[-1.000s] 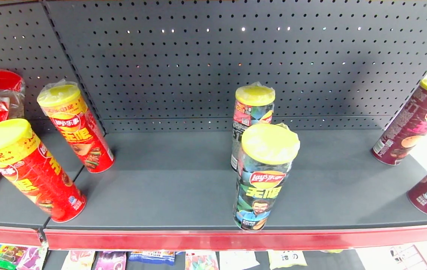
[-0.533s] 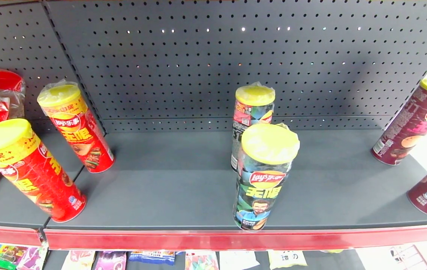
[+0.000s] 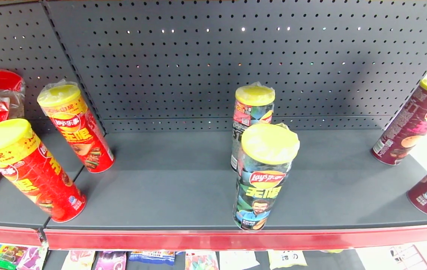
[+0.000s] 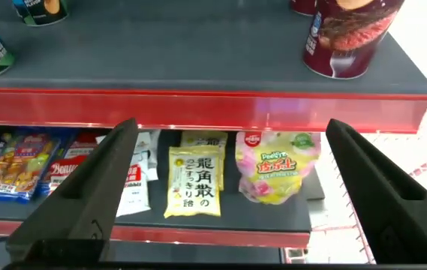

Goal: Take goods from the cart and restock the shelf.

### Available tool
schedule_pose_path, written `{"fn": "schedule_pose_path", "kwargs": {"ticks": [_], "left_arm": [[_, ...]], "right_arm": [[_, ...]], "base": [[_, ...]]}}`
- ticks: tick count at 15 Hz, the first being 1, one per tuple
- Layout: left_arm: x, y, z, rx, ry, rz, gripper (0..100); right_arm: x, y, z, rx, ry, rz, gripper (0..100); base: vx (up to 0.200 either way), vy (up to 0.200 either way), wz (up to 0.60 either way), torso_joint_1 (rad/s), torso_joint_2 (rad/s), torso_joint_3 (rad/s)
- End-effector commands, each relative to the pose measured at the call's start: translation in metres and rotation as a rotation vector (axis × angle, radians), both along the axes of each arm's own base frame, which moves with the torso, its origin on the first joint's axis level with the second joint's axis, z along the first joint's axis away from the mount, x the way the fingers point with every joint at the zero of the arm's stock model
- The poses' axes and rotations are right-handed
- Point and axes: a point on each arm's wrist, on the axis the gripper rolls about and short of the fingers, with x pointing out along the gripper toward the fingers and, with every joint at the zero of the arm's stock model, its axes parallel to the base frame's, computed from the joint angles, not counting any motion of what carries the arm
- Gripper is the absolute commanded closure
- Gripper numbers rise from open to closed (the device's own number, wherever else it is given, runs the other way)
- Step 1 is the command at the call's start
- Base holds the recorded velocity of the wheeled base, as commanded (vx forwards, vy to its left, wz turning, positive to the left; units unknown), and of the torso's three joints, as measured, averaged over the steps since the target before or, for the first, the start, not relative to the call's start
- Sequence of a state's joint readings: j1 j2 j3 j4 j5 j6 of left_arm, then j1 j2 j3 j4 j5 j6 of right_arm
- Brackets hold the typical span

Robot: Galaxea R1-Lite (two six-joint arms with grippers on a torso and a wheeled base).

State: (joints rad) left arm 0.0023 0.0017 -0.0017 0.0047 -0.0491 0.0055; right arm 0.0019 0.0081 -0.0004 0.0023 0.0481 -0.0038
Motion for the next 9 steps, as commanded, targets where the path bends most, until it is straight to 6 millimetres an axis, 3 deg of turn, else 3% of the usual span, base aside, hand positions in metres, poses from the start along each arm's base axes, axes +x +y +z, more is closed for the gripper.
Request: {"fn": "schedule_pose_path", "kwargs": {"ticks": [1, 3, 9], "left_arm": [[-0.0001, 0.0002, -0.0001, -0.012, -0.001, 0.005, 0], [-0.0001, 0.0025, 0.0001, -0.017, -0.003, 0.111, 0], [-0.0001, 0.0020, -0.0001, -0.008, -0.002, 0.091, 0]], "right_arm": [[-0.0003, -0.0001, -0.0003, 0.001, -0.004, -0.002, 0], [-0.0003, -0.0007, -0.0003, 0.004, -0.004, -0.030, 0], [-0.0004, -0.0007, 0.0001, 0.002, -0.005, -0.030, 0]], "base": [[0.000, 0.000, 0.00, 0.000, 0.00, 0.000], [0.000, 0.000, 0.00, 0.000, 0.00, 0.000], [0.000, 0.000, 0.00, 0.000, 0.00, 0.000]]}}
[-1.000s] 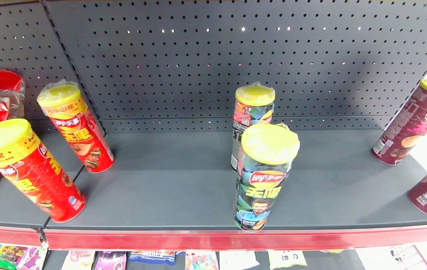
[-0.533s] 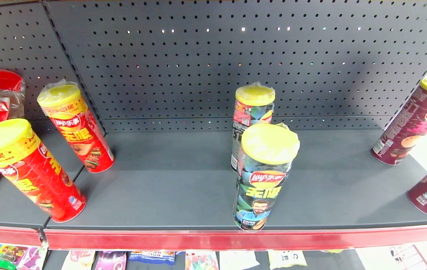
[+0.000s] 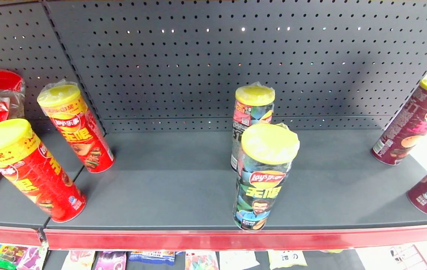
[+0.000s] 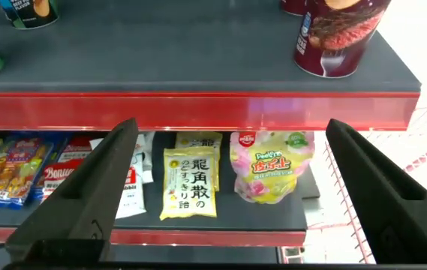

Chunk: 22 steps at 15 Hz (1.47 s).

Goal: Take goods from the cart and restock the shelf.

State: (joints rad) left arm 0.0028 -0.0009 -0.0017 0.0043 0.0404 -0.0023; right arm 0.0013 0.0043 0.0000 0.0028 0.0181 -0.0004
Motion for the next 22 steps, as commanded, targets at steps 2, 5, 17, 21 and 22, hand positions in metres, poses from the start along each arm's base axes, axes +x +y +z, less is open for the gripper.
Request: {"fn": "schedule_pose_path", "kwargs": {"ticks": [2, 5, 17, 21, 22], "left_arm": [[0.0001, 0.0000, -0.0001, -0.001, 0.001, 0.001, 0], [0.0001, 0.0000, -0.0001, -0.001, 0.001, 0.001, 0], [0.0001, 0.0000, -0.0001, -0.001, 0.001, 0.001, 0], [0.0001, 0.0000, -0.0001, -0.001, 0.001, 0.001, 0], [0.0001, 0.0000, -0.0001, -0.001, 0.001, 0.001, 0]], "right_arm": [[-0.0001, 0.0000, -0.0001, -0.001, -0.001, 0.001, 0], [-0.0001, -0.0001, -0.0001, -0.003, -0.001, -0.002, 0], [-0.0001, -0.0001, -0.0001, -0.003, -0.001, -0.002, 0], [-0.0001, -0.0001, -0.0001, -0.003, -0.001, -0.002, 0], [-0.0002, -0.0001, 0.0004, -0.003, -0.002, -0.002, 0]], "base": [[0.000, 0.000, 0.00, 0.000, 0.00, 0.000], [-0.133, 0.000, 0.00, 0.003, 0.00, -0.002], [-0.067, 0.000, 0.00, 0.002, 0.00, 0.000], [0.000, -0.100, 0.00, 0.004, 0.00, 0.000], [0.000, 0.000, 0.00, 0.000, 0.00, 0.000]]}}
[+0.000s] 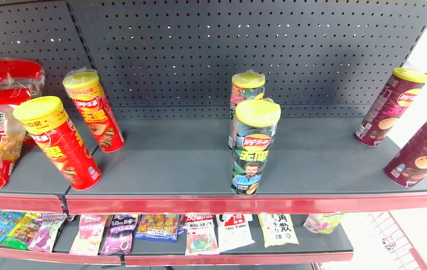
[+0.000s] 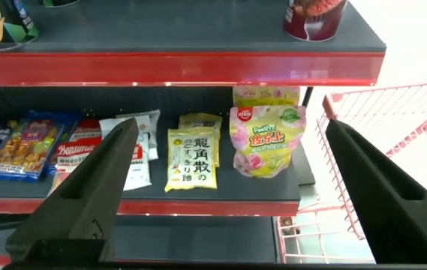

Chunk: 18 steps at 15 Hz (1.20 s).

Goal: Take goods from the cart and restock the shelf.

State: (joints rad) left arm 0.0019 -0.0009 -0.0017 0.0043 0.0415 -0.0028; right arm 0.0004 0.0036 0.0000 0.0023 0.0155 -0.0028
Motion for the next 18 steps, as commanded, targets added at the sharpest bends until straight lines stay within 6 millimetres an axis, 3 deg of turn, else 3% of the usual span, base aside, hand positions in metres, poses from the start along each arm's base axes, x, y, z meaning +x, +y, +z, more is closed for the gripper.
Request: {"fn": "schedule_pose_path", "kwargs": {"ticks": [1, 6, 9, 18], "left_arm": [[0.0001, 0.0000, -0.0001, 0.000, 0.001, 0.000, 0], [0.0001, 0.0000, -0.0001, 0.000, 0.001, 0.001, 0], [0.0001, 0.0000, -0.0001, 0.000, 0.001, 0.001, 0], [0.0001, 0.0000, -0.0001, 0.000, 0.001, 0.001, 0]], "right_arm": [[0.0000, 0.0000, -0.0001, 0.000, 0.000, 0.001, 0], [-0.0002, 0.0000, 0.0003, 0.000, -0.001, 0.001, 0], [-0.0002, 0.0000, 0.0003, 0.000, -0.001, 0.001, 0], [-0.0002, 0.0000, 0.0003, 0.000, -0.001, 0.001, 0]], "base": [[0.000, 0.000, 0.00, 0.000, 0.00, 0.000], [0.000, 0.000, 0.00, 0.000, 0.00, 0.000], [0.000, 0.000, -0.60, 0.004, 0.01, -0.002], [0.000, 0.000, 0.00, 0.000, 0.00, 0.000]]}}
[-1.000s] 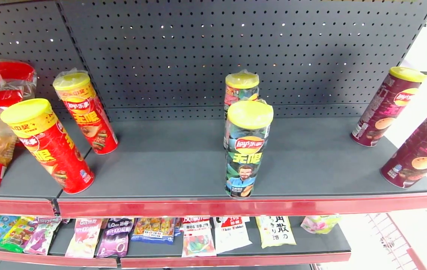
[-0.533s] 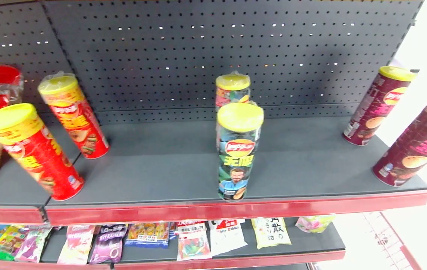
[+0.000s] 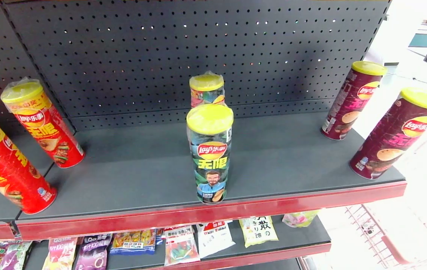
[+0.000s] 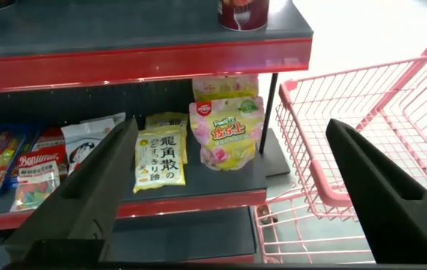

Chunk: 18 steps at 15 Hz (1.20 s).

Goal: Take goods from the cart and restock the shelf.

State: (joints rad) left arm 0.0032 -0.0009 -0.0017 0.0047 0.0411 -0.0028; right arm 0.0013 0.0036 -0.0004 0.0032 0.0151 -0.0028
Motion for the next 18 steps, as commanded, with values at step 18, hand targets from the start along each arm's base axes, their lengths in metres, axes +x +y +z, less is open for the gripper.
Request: {"fn": "schedule_pose_path", "kwargs": {"ticks": [18], "left_arm": [[0.0001, 0.0000, 0.0000, 0.000, 0.001, 0.000, 0]], "right_arm": [[-0.0001, 0.0000, 0.0003, 0.000, -0.002, 0.000, 0]], "base": [[0.000, 0.000, 0.07, 0.000, 0.00, 0.001]]}}
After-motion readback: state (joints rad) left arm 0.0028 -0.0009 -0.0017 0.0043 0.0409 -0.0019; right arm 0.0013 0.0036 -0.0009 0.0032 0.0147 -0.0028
